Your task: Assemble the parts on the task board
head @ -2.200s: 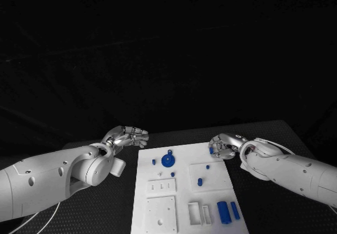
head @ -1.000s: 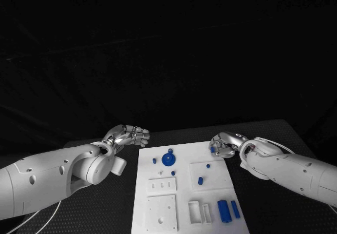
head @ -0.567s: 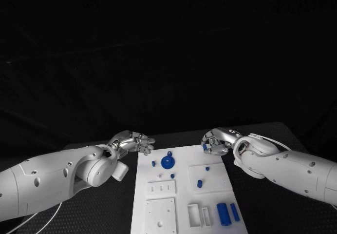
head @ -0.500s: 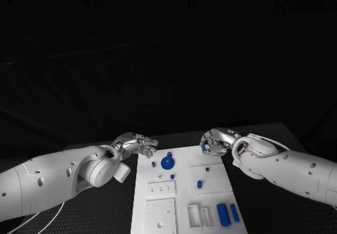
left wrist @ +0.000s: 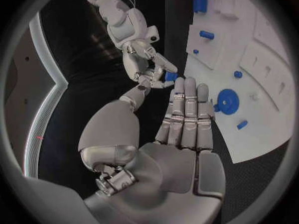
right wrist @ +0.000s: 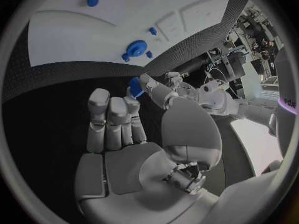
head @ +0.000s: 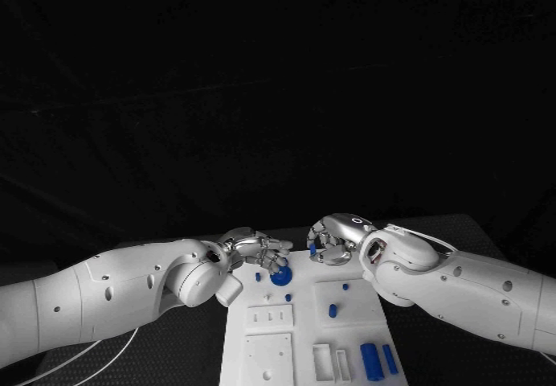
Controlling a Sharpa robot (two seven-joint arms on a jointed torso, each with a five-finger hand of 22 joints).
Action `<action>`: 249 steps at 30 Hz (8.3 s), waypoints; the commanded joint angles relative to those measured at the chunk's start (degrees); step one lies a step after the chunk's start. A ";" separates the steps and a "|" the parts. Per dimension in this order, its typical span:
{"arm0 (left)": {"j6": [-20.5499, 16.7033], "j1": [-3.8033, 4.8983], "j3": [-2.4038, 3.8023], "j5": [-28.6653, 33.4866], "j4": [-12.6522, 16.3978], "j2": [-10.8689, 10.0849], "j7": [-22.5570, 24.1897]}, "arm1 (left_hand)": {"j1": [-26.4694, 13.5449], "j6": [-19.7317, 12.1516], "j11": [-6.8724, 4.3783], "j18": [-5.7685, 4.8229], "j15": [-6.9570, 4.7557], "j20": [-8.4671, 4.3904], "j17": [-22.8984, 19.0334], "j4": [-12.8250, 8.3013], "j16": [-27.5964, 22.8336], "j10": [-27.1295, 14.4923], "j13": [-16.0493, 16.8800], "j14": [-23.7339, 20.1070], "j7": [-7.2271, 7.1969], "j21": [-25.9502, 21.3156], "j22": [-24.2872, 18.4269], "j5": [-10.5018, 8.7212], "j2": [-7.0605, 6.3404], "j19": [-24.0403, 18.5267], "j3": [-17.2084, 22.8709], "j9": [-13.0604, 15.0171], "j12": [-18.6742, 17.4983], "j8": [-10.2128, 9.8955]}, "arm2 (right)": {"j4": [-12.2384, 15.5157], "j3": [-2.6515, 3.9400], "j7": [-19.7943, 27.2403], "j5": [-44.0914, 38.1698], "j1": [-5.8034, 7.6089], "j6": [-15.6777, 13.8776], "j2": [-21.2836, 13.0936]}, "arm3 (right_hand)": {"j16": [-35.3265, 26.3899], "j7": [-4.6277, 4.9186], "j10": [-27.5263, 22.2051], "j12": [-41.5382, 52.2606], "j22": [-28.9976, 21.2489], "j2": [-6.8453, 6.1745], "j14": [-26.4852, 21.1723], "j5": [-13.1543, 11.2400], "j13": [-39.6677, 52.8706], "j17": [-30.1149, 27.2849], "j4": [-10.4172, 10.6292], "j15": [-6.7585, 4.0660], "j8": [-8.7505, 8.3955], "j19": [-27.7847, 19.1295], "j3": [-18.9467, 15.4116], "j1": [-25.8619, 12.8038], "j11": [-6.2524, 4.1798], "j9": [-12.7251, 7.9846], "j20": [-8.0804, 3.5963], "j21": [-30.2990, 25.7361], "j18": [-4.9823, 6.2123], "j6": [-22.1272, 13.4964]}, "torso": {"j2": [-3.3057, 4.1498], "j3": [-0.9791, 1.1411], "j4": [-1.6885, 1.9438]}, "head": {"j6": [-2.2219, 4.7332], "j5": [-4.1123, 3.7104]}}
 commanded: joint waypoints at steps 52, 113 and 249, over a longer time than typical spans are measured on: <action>-1.20 0.00 -0.13 -7.35 0.49 2.05 -6.43 | -1.07 1.15 0.57 0.00 0.11 -0.16 0.17 6.44 2.59 -2.17 1.67 -1.67 -0.41 2.04 1.21 -0.23 -1.27 -1.59 0.75 0.24 -0.24 0.40 | 2.35 -0.13 -4.02 -4.38 -1.00 1.67 4.67 | -0.03 1.63 0.73 -0.35 0.51 -0.93 0.38 -0.25 -0.23 0.03 0.61 -0.32 0.87 0.68 0.08 -0.44 -0.07 1.79 -0.06 0.22 2.20 3.45 | -0.82 -0.61 0.10 | -0.82 1.22; -0.40 0.02 -0.13 -8.77 -0.13 2.49 -10.16 | -0.44 8.33 -2.00 -0.94 -0.39 -0.69 -2.59 -7.41 5.94 1.65 6.17 -1.53 -3.07 3.11 1.03 12.16 9.23 -2.07 3.93 0.65 4.02 1.45 | 1.76 -0.57 -3.97 -4.43 -1.62 3.12 5.63 | -0.12 1.64 0.81 -0.48 0.48 -0.91 0.44 -0.25 -0.25 0.00 0.72 -0.30 0.72 0.76 0.36 -0.31 -0.05 1.78 -0.08 0.18 2.20 3.49 | -0.75 -0.59 0.03 | -1.61 1.60; -5.26 -7.17 -4.01 -46.60 0.02 3.61 -24.35 | -13.54 20.60 -11.54 0.76 -15.07 -12.63 3.16 -9.79 43.97 6.41 34.31 13.33 -10.06 33.30 0.99 17.16 11.83 10.77 17.06 13.43 48.57 4.31 | -18.10 0.42 14.52 54.39 1.49 -5.98 2.66 | -42.07 8.97 -11.46 -40.08 -13.67 -3.21 -24.17 12.19 -50.20 -29.14 2.22 15.19 -5.05 -33.28 -6.69 -4.54 10.80 -0.19 13.97 -36.10 -1.04 -10.50 | -1.99 -0.60 -0.08 | -8.68 3.20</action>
